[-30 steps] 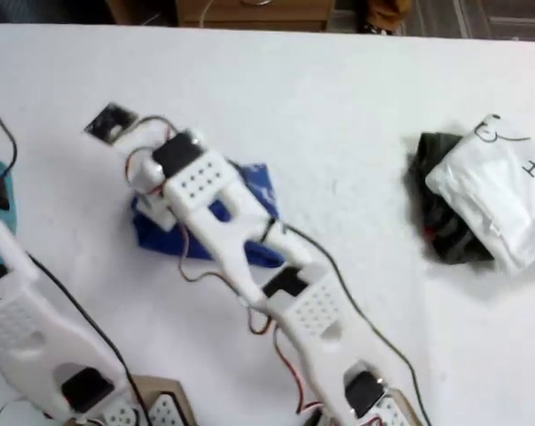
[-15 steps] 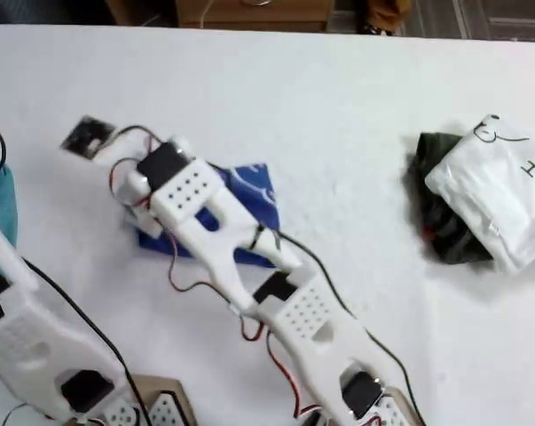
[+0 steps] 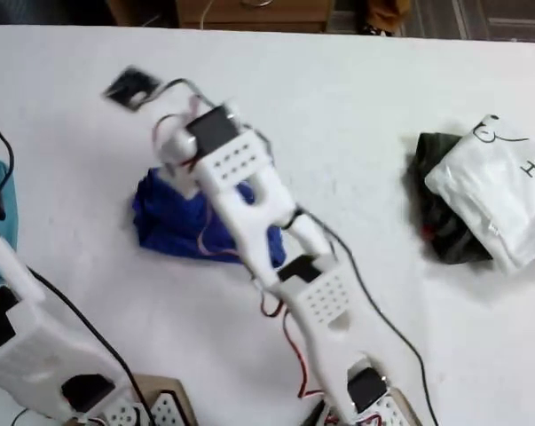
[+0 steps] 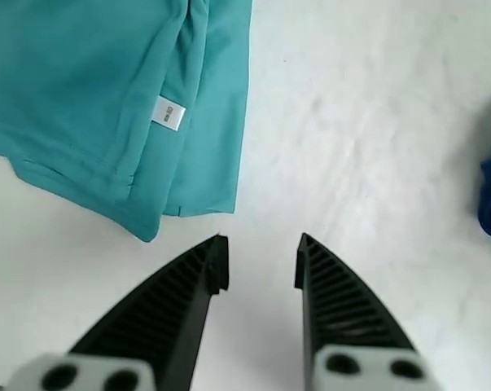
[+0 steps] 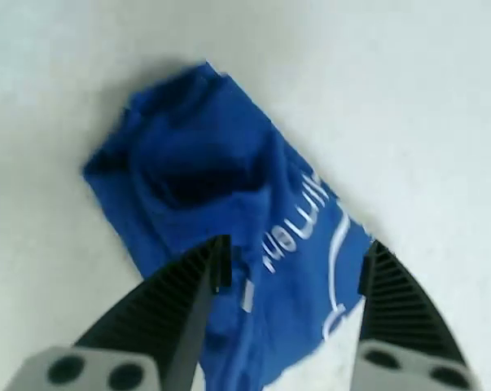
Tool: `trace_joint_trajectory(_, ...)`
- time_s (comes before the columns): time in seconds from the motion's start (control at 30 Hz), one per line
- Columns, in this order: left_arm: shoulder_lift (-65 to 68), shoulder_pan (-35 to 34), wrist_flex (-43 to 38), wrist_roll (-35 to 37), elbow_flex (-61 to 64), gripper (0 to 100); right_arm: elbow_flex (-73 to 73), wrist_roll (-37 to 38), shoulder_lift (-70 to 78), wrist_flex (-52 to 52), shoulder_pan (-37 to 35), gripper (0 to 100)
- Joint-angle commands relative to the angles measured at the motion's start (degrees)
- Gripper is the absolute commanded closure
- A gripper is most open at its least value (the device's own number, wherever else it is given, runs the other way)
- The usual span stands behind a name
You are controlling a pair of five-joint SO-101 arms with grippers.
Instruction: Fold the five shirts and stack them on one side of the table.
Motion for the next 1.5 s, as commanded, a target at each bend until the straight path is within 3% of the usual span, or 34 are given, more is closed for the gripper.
trace_joint_trajectory(0.0, -3.9, 0.6, 0.9, -0.3, 0.7, 84, 5.5, 0.4, -5.1, 1.3, 2.2, 74.0)
trace_joint_trajectory(0.7, -4.0, -1.6, 0.9, -3.1, 3.8, 85, 10.9, -1.9, 6.2, -8.9, 2.2, 74.8)
trace_joint_trajectory(0.77, -4.0, -1.8, 0.9, -3.1, 3.9, 85, 10.9, -1.9, 6.2, -8.7, 1.9, 81.6)
trace_joint_trajectory(0.87, -4.0, -1.8, 0.9, -3.1, 4.1, 85, 10.9, -1.9, 5.9, -9.1, 1.1, 99.7)
trace_joint_trajectory(0.97, -4.0, -1.8, 0.9, -3.1, 4.1, 85, 10.9, -2.0, 5.8, -9.5, 0.5, 93.8)
trace_joint_trajectory(1.07, -4.0, -1.8, 0.9, -3.1, 4.2, 85, 8.7, -2.0, 5.7, -8.7, 0.3, 98.5)
trace_joint_trajectory(1.3, -4.0, -1.8, 1.0, -3.0, 4.2, 85, 2.1, -0.5, 6.3, -7.1, 1.7, 97.1)
trace_joint_trajectory(1.47, -4.0, -1.8, 1.0, -3.0, 4.2, 85, 1.8, 3.2, 5.8, -4.8, 3.6, 83.0)
